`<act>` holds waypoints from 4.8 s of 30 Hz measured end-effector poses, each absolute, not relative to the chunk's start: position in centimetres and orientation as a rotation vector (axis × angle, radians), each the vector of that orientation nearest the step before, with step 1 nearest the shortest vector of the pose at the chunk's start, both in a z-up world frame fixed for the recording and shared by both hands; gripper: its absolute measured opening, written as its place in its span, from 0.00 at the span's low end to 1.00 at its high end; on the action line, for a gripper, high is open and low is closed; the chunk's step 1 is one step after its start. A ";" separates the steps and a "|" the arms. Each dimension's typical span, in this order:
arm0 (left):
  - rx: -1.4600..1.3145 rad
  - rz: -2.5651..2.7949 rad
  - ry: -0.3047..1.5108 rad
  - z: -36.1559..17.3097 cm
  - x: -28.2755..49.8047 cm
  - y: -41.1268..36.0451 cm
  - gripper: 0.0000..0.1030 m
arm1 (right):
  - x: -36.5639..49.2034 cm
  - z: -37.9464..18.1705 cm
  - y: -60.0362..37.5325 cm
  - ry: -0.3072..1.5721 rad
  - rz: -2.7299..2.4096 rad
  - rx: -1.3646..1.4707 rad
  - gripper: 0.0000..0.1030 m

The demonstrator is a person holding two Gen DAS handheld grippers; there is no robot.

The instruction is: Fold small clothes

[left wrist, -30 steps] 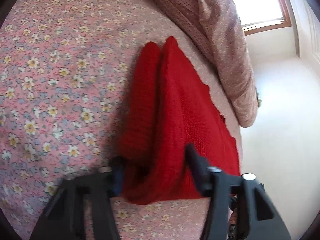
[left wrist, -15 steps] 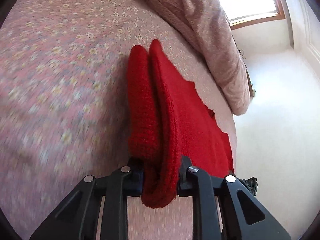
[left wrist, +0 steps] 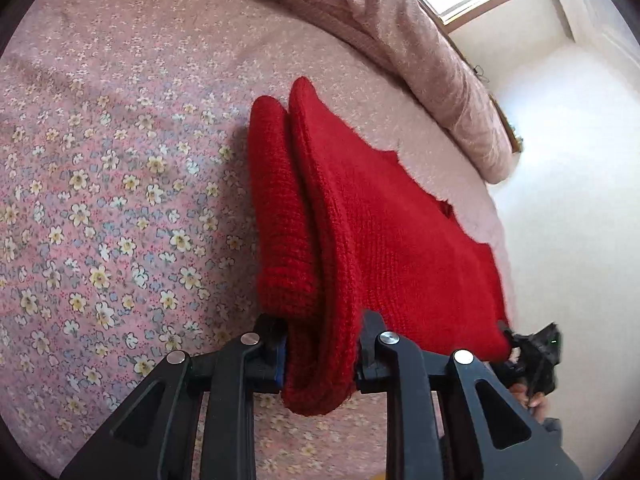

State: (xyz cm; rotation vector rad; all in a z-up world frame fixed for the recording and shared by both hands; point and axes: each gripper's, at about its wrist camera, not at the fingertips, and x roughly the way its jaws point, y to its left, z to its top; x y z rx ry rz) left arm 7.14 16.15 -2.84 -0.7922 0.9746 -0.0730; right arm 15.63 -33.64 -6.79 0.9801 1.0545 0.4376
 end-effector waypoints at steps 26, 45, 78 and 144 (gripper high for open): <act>-0.337 -0.122 0.947 6.0 11.6 0.6 0.12 | 14.6 -8.8 -35.1 0.983 0.494 1.027 0.27; -0.319 -0.067 1.123 -1.5 16.9 -5.9 0.00 | 15.7 -6.5 -34.2 0.958 0.520 0.992 0.26; -0.669 0.054 0.988 -1.9 5.3 20.0 0.09 | 7.9 3.6 6.0 0.685 0.550 0.097 0.25; -0.820 -0.311 0.605 4.8 2.2 20.1 0.16 | 4.6 -1.7 -6.8 0.590 0.384 -0.001 0.92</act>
